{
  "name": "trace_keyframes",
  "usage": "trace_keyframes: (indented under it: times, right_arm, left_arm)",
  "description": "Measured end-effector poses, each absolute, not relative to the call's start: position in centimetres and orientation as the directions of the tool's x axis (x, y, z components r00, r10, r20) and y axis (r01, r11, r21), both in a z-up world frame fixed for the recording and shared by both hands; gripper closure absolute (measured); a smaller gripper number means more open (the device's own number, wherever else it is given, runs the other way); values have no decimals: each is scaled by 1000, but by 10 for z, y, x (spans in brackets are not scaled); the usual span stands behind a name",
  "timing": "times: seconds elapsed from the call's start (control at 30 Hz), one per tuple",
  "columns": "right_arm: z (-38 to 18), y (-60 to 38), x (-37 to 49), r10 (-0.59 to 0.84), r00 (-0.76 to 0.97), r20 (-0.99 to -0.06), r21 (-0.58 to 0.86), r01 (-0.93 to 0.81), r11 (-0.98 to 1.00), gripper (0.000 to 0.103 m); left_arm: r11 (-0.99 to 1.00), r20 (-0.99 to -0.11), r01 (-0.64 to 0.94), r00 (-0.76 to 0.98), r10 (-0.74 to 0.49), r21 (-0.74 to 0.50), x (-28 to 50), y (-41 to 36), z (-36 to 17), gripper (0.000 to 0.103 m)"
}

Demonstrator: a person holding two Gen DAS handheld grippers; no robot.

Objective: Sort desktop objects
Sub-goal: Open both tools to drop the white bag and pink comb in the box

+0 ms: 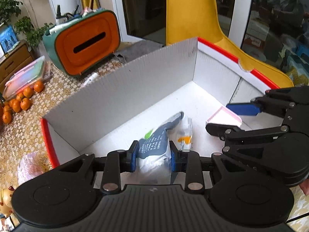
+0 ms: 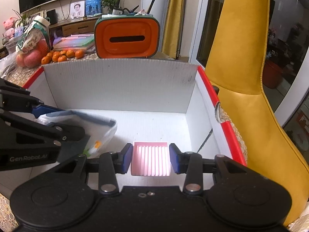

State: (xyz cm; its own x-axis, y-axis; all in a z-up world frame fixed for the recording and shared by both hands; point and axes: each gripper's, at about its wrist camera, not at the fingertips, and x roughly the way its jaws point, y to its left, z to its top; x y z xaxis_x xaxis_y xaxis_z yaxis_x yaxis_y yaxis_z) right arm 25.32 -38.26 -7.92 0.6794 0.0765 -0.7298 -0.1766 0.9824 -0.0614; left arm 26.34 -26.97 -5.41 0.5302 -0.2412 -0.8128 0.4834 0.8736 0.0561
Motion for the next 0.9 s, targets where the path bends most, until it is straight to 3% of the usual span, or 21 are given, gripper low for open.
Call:
trace_keyframes:
  times: [0.23,0.33,0.43,0.6,0.9]
  right_arm:
    - [-78,-381,255,83,677,-731,-70,-195,978,60]
    - [-76,-380,253,73,686,-724,-88,-196,977,51]
    - [-75,-381,250,63,692,-719,-99,-192,976,44]
    - [-71,-385,244,67,696,-715,-91,-188,978,39]
    - [-56,-378,228,87,720,-689,-108,-221,969,32]
  left_arm:
    - [861,-859,506,461,-225,46,268,-273,-61,73]
    - [860,-863,509,454,-223,46,268,-273,-61,70]
    - [861,-856,506,466,-227,47,265,-269,-58,63]
    - [876,-834,481,494,-248,25,260,-257,-50,39]
    - [889,-808,456,513,-290,-29,249,-241,-32,36]
